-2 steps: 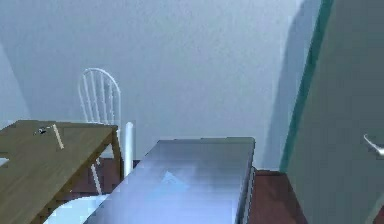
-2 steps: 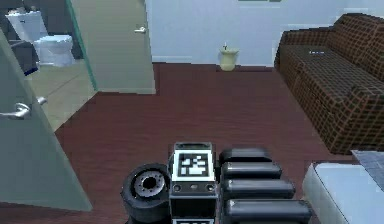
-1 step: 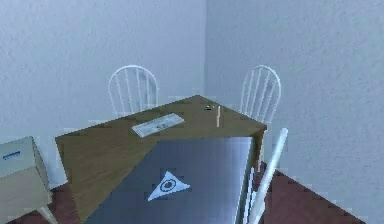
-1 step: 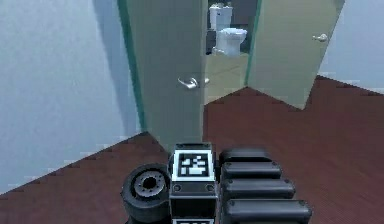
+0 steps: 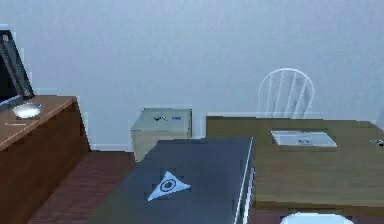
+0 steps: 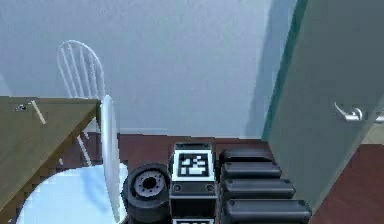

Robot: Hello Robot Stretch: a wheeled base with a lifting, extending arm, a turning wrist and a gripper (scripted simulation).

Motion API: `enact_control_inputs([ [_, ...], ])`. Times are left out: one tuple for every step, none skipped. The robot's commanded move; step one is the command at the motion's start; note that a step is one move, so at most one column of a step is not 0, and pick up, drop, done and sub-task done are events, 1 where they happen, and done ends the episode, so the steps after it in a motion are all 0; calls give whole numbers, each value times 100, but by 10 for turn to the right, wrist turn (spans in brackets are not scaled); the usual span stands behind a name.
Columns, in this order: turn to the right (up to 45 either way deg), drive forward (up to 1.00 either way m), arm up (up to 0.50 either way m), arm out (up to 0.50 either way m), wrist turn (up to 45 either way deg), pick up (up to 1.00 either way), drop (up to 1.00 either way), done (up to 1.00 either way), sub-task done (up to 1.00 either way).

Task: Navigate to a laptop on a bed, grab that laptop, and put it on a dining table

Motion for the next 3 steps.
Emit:
enact_control_inputs([
  [450,0,0,0,0,0,0,0,0],
  [450,0,0,0,0,0,0,0,0],
  [360,0,0,0,0,0,0,0,0],
])
